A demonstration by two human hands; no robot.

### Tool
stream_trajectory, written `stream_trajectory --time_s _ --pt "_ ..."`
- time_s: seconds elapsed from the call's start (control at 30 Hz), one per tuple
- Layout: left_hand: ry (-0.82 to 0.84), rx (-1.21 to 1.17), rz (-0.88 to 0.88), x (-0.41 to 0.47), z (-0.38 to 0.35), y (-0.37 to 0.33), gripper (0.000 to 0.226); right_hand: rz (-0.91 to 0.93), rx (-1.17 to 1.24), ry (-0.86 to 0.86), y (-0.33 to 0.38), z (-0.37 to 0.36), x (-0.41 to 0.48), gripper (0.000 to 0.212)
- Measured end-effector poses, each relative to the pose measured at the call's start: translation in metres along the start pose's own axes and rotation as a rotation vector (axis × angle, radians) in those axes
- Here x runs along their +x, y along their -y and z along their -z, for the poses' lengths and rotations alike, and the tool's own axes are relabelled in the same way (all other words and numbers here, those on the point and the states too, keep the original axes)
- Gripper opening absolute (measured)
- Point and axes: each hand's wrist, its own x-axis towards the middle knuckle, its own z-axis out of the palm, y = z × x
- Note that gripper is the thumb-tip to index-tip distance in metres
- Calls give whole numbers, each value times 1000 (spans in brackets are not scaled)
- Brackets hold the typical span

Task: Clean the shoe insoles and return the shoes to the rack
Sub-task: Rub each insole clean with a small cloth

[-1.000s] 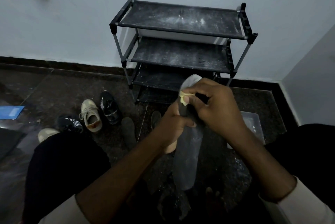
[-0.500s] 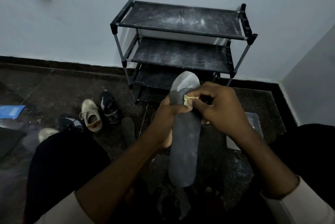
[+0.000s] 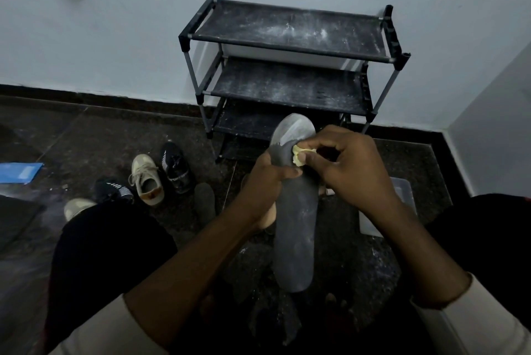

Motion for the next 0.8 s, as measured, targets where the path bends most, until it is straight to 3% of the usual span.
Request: stream_trajectory --time_s 0.17,0.3,0.47,0.6,0.7,0.8 --pt "145 31 -80 -8 -13 8 76 8 -43 -80 5 -8 3 20" --pt "109 6 -116 -7 -14 6 65 54 -59 40 9 -14 -2 23" --pt "143 91 -128 -7 -10 8 79 3 -46 -97 3 -12 4 20" --pt "143 100 -160 -8 -13 8 69 52 10 -16 11 -16 -1 21" --pt "162 129 -128 -8 -11 10 85 23 24 -90 5 -12 2 18" --pt "152 140 -98 -7 -11 11 85 27 23 -91 6 -13 4 18"
